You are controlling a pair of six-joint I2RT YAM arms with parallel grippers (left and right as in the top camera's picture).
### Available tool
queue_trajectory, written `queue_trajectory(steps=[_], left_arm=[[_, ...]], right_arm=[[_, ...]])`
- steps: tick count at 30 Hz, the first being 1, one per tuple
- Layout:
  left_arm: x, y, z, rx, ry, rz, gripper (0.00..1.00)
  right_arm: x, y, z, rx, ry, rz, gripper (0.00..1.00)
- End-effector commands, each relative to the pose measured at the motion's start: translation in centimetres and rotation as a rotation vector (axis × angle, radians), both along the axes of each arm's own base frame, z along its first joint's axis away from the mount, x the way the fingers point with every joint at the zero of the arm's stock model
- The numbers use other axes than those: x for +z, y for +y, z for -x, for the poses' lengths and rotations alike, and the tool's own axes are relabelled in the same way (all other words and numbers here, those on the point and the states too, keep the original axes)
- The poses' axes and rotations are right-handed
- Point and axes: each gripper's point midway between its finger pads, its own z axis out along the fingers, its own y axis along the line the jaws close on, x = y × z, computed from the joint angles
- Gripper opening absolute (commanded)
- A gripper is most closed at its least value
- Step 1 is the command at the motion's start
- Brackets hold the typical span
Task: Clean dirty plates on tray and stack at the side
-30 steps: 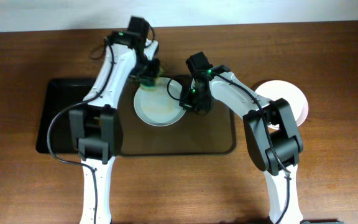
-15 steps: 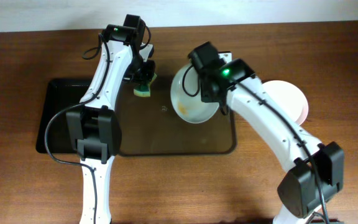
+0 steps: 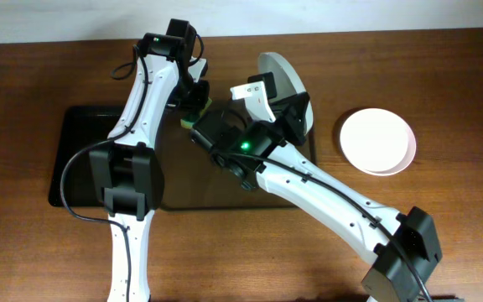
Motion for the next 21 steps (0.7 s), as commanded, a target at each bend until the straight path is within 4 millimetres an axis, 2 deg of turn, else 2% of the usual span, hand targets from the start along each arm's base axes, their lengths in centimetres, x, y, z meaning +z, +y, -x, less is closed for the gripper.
queue_trajectory(steps=[1,2,3,4,6,7,8,10,13,15,18,19,21], left_arm=[[0.2,0.1,-0.2,0.012,-0.01,-0.004,0.01],[0.2,0.1,-0.2,0.012,-0.01,-0.004,0.01],[0.2,0.1,-0.2,0.012,-0.01,-0.004,0.01],[0.2,0.1,-0.2,0.011,-0.009,-0.004,0.01],[0.2,0.1,-0.2,0.012,-0.01,-0.004,0.01],[0.2,0.1,-0.2,0.011,-0.01,-0.003,0.01],[0.2,0.1,-0.2,0.011,-0.008,-0.004,0.01],[0.2,0.1,-0.1,0.011,-0.003,-0.005,0.01],[0.2,0.2,0.2,0.011,0.009,-0.008,0.01],[0.2,0.2,0.3,0.011,0.011,-0.009,0.01],[0.1,0.4,0.3,0.015,0.013,-0.008,0.01],[0.0,0.3,0.1,0.015,0.007,-0.007,0.01],[-0.1,0.3,0.0,0.015,0.008,-0.007,0.01]], right_arm=[[1.5,-0.4,0.3,-0.014,-0.089,-0.052,0.04],[0.7,-0.4,0.1,-0.012,-0.063,-0.097,0.04],[-1.2,-0.4,-0.2,-0.008,0.019,-0.172,0.04],[-4.4,-0.7,-0.5,-0.014,0.161,-0.312,0.04],[-9.4,-0.6,-0.7,-0.036,0.392,-0.603,0.04],[-10.6,-1.1,-0.8,-0.058,0.451,-0.696,0.04],[-11.7,-2.4,-1.3,-0.098,0.502,-0.81,0.04],[-12.8,-4.8,-2.3,-0.125,0.58,-0.971,0.04],[-13.6,-10.4,-3.3,-0.155,0.654,-1.243,0.04],[-13.7,-14.7,-3.2,-0.225,0.626,-1.303,0.04],[-14.8,-23.0,-1.7,-0.407,0.536,-1.336,0.04],[-15.7,-25.0,-0.7,-0.47,0.521,-1.338,0.04],[-17.9,-27.3,0.8,-0.548,0.507,-1.344,0.04]])
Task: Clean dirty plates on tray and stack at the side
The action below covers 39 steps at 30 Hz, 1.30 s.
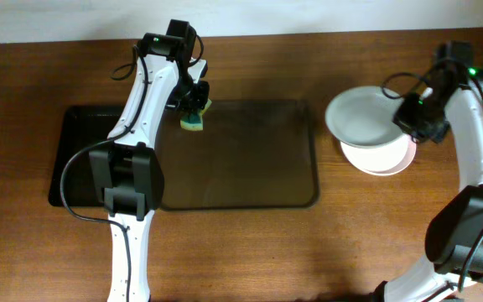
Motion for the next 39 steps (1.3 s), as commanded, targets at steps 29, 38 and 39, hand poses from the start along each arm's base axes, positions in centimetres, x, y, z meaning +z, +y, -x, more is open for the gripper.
queue_trajectory(steps=[29,38,39], left_arm=[[-1.3,22.7,5.9,0.523,0.181,-0.127,0.93],[11.6,18.8,3.4,0.422,-0.139,-0.095,0.93],[13.4,18.8,3.9,0.424,-0.177,-0.093,0.93]], right_arm=[[-3.2,-0.9,-0.4,0.058,-0.111,-0.122,0.97],[8.9,2.8,0.2,0.202,-0.25,-0.05,0.97],[10.5,3.4,0.9,0.216,-0.286,-0.034,0.97]])
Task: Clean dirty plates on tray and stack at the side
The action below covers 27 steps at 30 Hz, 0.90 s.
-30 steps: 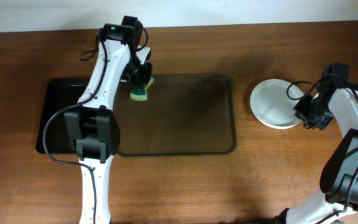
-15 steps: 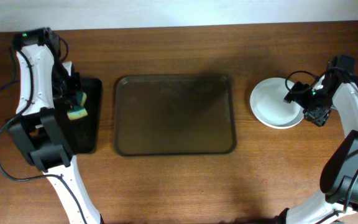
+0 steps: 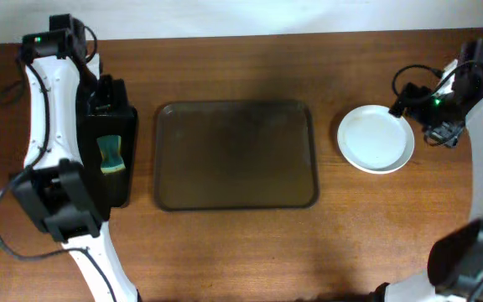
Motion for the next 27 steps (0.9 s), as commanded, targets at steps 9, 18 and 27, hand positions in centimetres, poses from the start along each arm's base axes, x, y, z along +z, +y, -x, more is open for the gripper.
queue_trajectory(steps=[9,18,27], left_arm=[[13.1,-0.9,3.4,-0.026,-0.282,-0.045,0.99],[13.1,-1.0,3.4,-0.029,-0.283,-0.045,0.99],[13.1,-0.9,3.4,-0.028,-0.283,-0.045,0.99]], right_arm=[[18.3,3.6,14.6,-0.004,-0.474,0.234,0.98],[20.1,4.8,15.4,0.021,-0.593,0.208,0.98],[7.2,7.5,13.7,0.196,-1.084,0.368,0.98]])
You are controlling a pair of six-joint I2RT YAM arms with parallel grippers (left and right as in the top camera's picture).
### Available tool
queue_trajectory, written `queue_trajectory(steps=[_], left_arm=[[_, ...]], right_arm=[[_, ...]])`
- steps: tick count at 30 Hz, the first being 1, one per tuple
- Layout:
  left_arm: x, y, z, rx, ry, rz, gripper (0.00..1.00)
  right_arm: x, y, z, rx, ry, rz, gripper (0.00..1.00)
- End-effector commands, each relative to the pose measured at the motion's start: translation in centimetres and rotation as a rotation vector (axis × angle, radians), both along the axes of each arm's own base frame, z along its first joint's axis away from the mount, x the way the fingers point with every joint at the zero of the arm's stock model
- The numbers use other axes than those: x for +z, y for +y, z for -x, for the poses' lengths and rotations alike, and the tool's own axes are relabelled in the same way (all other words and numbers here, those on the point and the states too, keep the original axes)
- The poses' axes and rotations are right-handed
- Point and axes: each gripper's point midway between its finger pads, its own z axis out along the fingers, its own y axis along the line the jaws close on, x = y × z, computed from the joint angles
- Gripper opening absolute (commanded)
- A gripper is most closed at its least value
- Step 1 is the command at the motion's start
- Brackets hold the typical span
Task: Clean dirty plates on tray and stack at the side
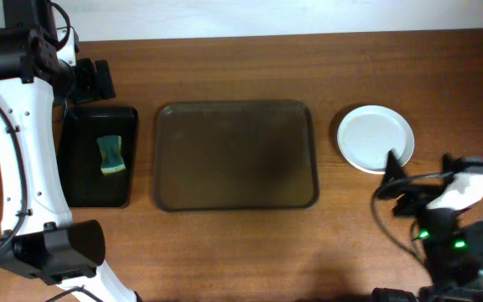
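Note:
The dark tray [237, 191] lies in the middle of the table with nothing on it. A stack of white plates [374, 137] sits to its right on the wood. The green-yellow sponge [110, 155] lies in a black bin [74, 180] left of the tray. My left gripper [97, 79] hovers just behind the bin, open and empty. My right gripper [395, 184] is pulled back near the front right, just in front of the plates, open and holding nothing.
The left arm's white links run down the far left side of the table. The right arm's base and cables occupy the front right corner. A white wall edge runs along the back.
My right gripper has drawn back from the plate stack's right rim to the front right corner. My left gripper has moved from over the bin to just behind it. The sponge stays in the bin.
My left gripper held the sponge at the tray's back left while the right held a white plate tilted over the tray. Then the right gripper had that plate over the side stack. Later the plate lay stacked and the sponge lay in the bin. Both arms are now withdrawn.

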Motion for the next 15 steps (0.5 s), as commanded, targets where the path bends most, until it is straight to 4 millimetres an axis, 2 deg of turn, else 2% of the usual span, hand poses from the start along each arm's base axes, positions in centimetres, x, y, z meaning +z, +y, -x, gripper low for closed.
queue_trajectory(steps=[1,2,4,7,10,15], left_arm=[[0.1,0.1,-0.1,-0.012,-0.004,-0.01,0.99],[0.1,0.1,-0.1,-0.012,-0.004,-0.01,0.99],[0.1,0.1,-0.1,-0.012,-0.004,-0.01,0.99],[0.1,0.1,-0.1,-0.012,-0.004,-0.01,0.99],[0.1,0.1,-0.1,-0.012,-0.004,-0.01,0.99],[0.1,0.1,-0.1,-0.012,-0.004,-0.01,0.99]], right_arm=[[-5.7,0.9,-0.1,0.024,-0.05,0.033,0.98],[-7.5,1.4,-0.1,0.038,-0.083,0.036,0.98],[-9.5,1.6,-0.2,0.049,-0.119,0.037,0.98],[-11.5,1.7,-0.3,0.054,-0.16,0.029,0.98],[-13.6,1.7,-0.5,0.054,-0.112,0.026,0.98],[-14.1,1.6,-0.4,0.05,-0.09,0.025,0.98]])
